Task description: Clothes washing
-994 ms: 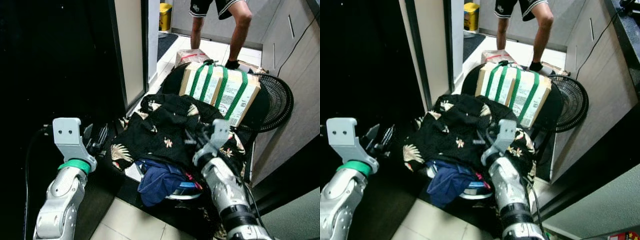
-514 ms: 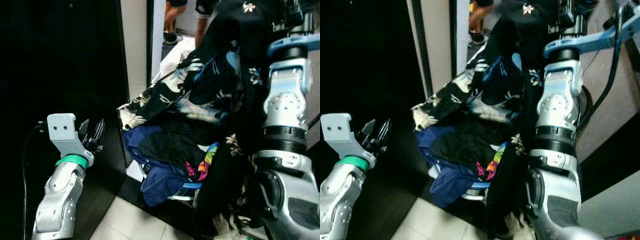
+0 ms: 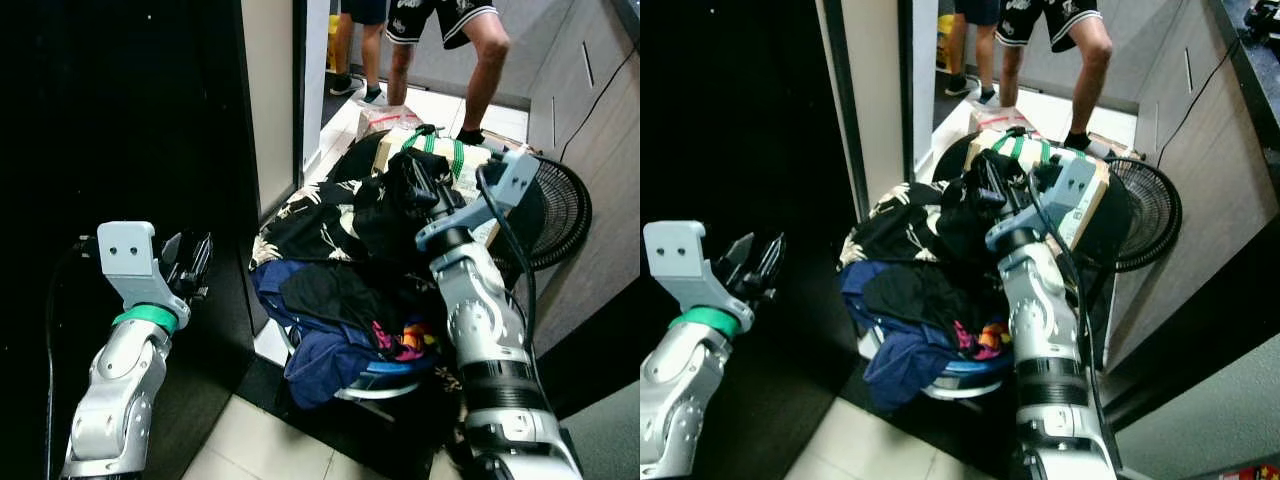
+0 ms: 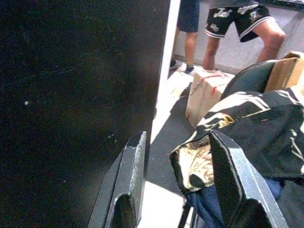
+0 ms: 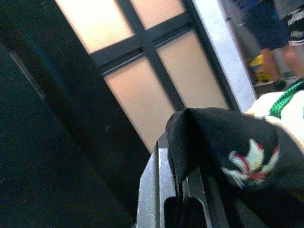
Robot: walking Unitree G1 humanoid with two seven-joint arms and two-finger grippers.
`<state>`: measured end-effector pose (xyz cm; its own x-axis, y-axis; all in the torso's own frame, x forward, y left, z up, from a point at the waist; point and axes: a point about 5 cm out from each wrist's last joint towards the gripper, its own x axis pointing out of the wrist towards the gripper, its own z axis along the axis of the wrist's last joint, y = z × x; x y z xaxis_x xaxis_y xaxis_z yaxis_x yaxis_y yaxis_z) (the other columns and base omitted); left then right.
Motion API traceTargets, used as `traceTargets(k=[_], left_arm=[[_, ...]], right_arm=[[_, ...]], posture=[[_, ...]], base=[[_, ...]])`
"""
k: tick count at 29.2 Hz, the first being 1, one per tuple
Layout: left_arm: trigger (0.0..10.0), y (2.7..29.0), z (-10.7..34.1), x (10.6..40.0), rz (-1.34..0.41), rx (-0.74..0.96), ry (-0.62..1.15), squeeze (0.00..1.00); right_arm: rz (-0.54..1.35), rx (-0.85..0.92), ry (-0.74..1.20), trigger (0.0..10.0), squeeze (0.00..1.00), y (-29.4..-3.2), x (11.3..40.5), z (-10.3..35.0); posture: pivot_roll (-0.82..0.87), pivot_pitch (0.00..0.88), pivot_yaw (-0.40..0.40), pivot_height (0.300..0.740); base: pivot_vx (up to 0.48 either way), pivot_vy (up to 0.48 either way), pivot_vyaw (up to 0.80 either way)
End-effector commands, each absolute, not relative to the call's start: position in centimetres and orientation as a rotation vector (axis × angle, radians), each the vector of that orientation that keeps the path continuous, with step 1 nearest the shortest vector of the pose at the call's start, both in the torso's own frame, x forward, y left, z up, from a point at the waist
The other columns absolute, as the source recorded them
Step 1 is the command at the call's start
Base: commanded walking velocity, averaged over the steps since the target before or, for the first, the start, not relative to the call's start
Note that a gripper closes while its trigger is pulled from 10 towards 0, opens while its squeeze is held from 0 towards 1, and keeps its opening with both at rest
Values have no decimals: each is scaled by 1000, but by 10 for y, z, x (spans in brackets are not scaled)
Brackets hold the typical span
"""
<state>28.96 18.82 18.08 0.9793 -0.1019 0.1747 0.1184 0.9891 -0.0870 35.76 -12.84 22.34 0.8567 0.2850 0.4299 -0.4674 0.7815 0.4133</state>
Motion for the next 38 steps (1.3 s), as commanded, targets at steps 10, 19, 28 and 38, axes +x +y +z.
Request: traceTargets(k=[10, 19, 28, 38], left_arm=[[10000, 181, 187, 291, -147, -112, -188, 0], [10000, 181, 197, 291, -151, -82, -221, 0], [10000, 181, 197, 291, -159, -80, -220, 0], [10000, 180, 198, 292, -165, -81, -219, 0]], right_arm=[[362, 491, -321, 10000, 0, -124, 348, 213], [370, 492, -301, 10000, 0, -120, 345, 213], [346, 500, -295, 10000, 0, -122, 345, 211], [326, 514, -292, 10000, 0, -126, 347, 211]], posture=[[142, 3, 63, 740], [155, 6, 59, 740], [158, 6, 65, 740], [160, 7, 67, 740]], base=[[0, 0, -130], [0, 0, -800], [0, 0, -800], [0, 0, -800]])
